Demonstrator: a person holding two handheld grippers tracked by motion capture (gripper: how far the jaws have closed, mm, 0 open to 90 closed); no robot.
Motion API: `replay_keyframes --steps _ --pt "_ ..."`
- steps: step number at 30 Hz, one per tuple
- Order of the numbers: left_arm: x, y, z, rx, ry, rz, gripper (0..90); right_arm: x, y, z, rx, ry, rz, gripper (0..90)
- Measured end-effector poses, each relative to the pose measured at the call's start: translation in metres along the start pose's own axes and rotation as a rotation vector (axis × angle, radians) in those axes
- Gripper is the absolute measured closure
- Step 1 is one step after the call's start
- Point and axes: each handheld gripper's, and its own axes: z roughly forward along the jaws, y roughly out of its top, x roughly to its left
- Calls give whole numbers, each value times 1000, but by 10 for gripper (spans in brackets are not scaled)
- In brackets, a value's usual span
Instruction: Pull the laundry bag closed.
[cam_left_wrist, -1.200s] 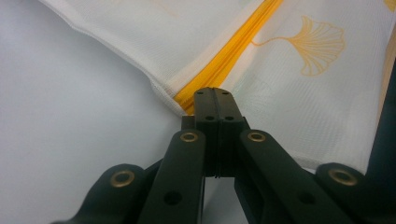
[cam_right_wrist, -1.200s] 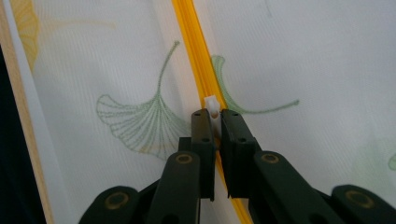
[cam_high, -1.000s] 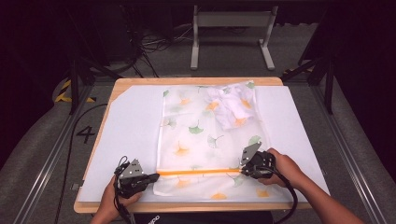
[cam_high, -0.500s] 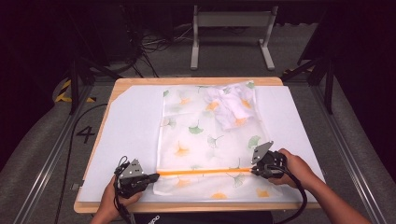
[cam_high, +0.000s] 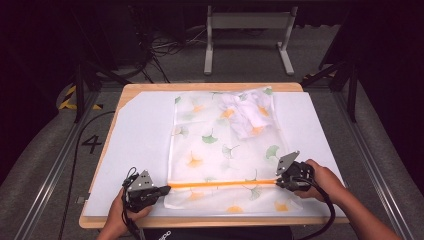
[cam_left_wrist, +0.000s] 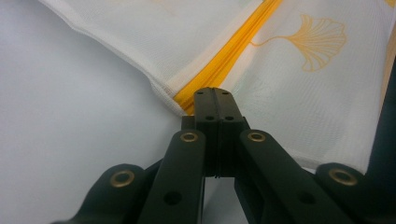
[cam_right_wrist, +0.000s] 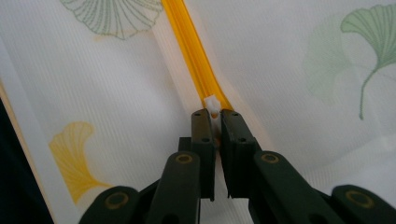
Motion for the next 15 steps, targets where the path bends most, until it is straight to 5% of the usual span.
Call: replay_keyframes --steps 15 --pt "0 0 0 0 0 -1 900 -6 -13 -6 29 -12 13 843"
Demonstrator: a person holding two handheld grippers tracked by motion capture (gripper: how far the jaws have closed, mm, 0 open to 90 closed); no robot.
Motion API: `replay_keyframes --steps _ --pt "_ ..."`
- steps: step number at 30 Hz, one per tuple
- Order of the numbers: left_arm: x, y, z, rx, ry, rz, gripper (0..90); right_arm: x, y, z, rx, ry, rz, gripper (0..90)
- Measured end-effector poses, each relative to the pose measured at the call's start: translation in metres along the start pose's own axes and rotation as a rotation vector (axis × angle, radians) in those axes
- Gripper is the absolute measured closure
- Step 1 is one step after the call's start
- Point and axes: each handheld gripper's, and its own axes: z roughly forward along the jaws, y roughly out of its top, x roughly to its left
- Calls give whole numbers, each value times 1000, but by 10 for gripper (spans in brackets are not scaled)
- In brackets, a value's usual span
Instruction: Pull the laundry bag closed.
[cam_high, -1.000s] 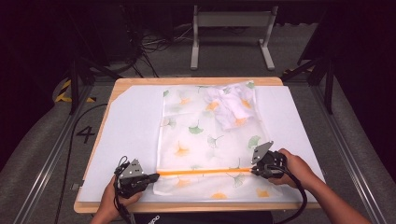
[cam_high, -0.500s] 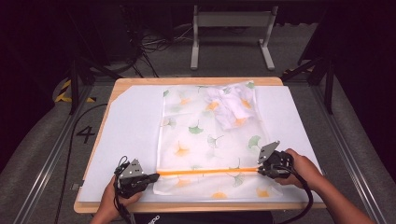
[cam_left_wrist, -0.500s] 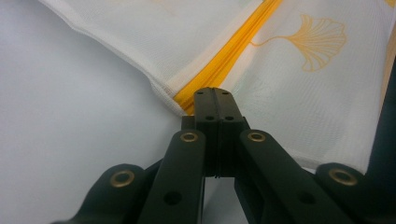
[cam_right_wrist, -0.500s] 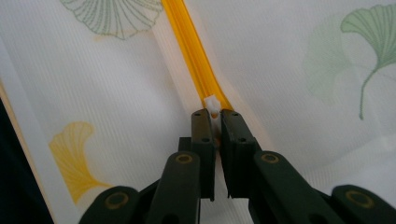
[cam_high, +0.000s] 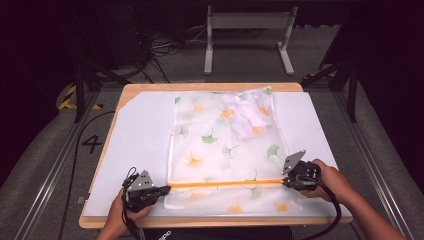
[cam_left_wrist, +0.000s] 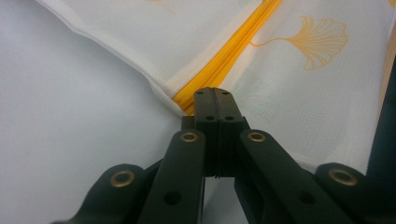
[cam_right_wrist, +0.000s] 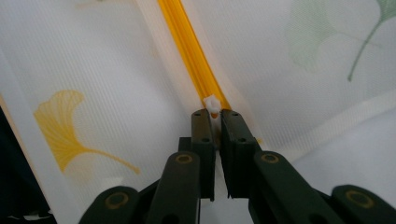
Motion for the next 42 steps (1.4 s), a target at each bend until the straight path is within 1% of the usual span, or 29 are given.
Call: replay_keyframes --steps 4,8,11,12,19,24,25,29,31,33,35,36,37,38,40,42 --pt "0 0 0 0 0 1 900 -2 -3 -2 11 -10 3 843" --pt "0 0 0 0 0 1 900 -5 -8 -5 17 -20 17 843" --pt "0 0 0 0 -1 1 900 -6 -12 -6 14 -21 19 844" --pt "0 0 0 0 -1 0 900 -6 -13 -7 14 -19 27 843" --pt "0 0 0 0 0 1 900 -6 -14 -6 10 -19 37 844" --pt "0 0 0 0 0 1 900 -6 -15 -7 12 -22 32 844" --pt "0 0 0 -1 0 2 900 -7 -16 -7 3 -25 33 844" --pt "0 0 0 -1 1 1 900 -6 -17 -7 -3 -18 45 843" --pt "0 0 0 -2 3 1 900 -6 -18 -7 -11 -19 41 843" --pt "0 0 0 -2 6 3 900 -6 -19 -7 -24 -16 53 842" --pt "-1 0 0 -3 9 5 900 -6 -21 -7 -33 -20 54 842" --pt "-1 0 0 -3 12 6 900 -6 -22 -7 -49 -19 57 841" --pt "-1 0 0 -3 12 6 900 -6 -22 -7 -49 -19 57 841" --pt "-2 0 0 -2 13 6 900 -6 -24 -7 -67 -17 63 841" --pt "-2 0 0 -1 14 7 900 -5 -25 -7 -72 -22 67 840" --pt "-2 1 0 1 16 10 900 -5 -27 -7 -94 -23 67 840"
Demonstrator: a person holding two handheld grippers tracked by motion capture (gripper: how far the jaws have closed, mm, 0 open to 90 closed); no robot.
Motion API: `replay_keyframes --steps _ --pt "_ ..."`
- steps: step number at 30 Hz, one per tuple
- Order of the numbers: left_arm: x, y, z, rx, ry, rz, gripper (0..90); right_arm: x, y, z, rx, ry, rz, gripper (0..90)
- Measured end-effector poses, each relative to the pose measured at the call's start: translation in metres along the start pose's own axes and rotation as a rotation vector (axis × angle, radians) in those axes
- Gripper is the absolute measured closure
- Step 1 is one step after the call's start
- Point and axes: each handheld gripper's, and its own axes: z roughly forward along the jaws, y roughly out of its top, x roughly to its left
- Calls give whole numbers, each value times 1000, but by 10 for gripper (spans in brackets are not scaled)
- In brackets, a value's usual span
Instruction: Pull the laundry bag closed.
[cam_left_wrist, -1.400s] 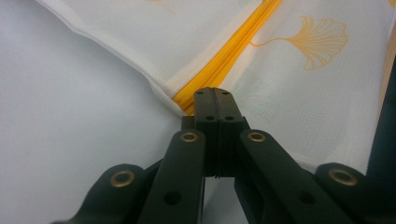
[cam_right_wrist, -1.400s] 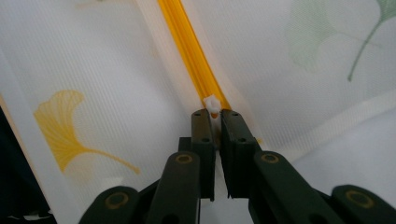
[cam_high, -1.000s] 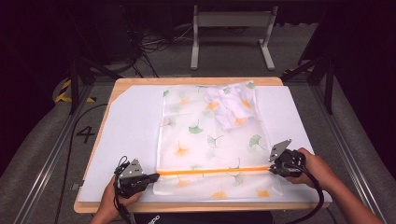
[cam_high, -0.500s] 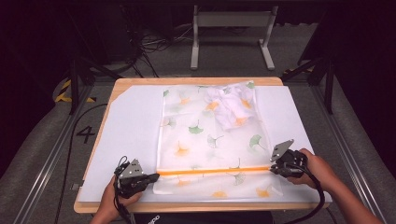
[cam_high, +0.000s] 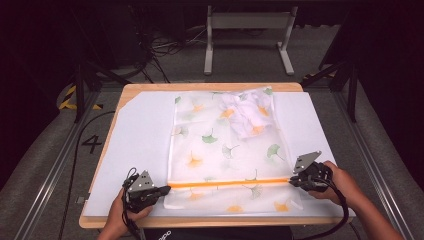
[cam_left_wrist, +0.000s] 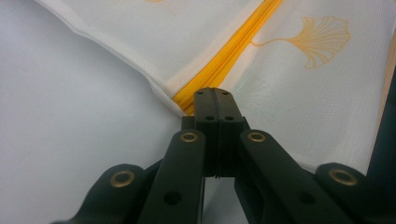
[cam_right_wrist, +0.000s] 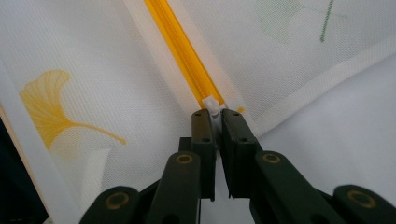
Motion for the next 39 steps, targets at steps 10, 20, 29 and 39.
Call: replay_keyframes --steps 10,20,29,39 --pt "0 1 0 4 -4 -3 900 0 -8 0 -67 0 40 839" --pt "0 2 -3 12 7 9 900 2 -13 -2 -132 -15 67 835" --pt "1 2 -7 10 20 14 900 4 -14 -6 -170 -17 72 821" --pt "4 3 -15 -39 22 25 900 5 -14 -10 -271 -51 102 772"
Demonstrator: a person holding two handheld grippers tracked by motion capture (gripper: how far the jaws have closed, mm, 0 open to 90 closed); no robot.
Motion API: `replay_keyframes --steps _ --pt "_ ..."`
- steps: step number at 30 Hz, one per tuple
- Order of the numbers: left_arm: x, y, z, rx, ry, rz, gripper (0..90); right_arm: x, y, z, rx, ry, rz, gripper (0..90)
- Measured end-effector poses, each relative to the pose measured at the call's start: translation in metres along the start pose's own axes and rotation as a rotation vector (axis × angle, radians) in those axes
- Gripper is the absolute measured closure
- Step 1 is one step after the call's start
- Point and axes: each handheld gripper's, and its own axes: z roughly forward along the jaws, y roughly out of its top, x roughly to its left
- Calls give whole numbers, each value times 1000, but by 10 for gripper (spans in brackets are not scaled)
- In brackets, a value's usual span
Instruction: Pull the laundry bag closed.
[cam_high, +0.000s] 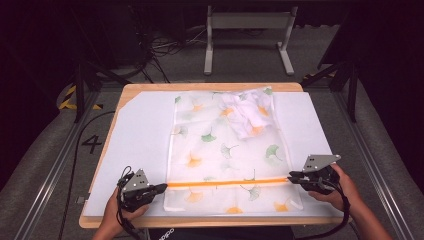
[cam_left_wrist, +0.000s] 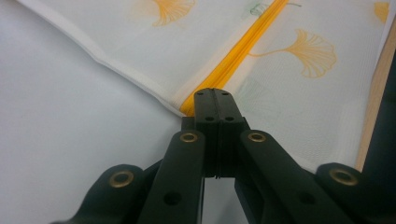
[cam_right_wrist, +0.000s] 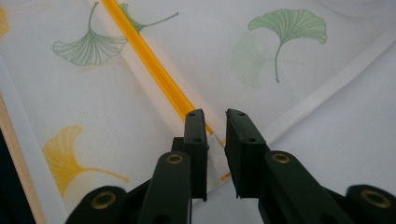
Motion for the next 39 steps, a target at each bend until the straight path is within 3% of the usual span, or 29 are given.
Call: replay_keyframes --steps 6,16,19,29,33,36,39 --pt "2 1 -6 -26 24 2 900 1 0 0 -47 -27 -1 720" --pt "5 1 -15 -58 85 20 784 1 -3 -1 -126 -96 18 572" --pt "7 -1 -18 -70 110 19 701 1 -4 -1 -143 -117 10 521" --pt "16 -9 -24 -67 199 6 441 -2 -16 -4 -174 -169 46 367" --pt "22 -14 -28 -82 195 -17 338 -4 -25 -4 -190 -184 69 319" --pt "26 -17 -27 -61 201 -32 239 -4 -35 -3 -195 -186 97 291" --pt "28 -21 -26 -47 205 -44 173 -3 -42 -4 -192 -201 86 276"
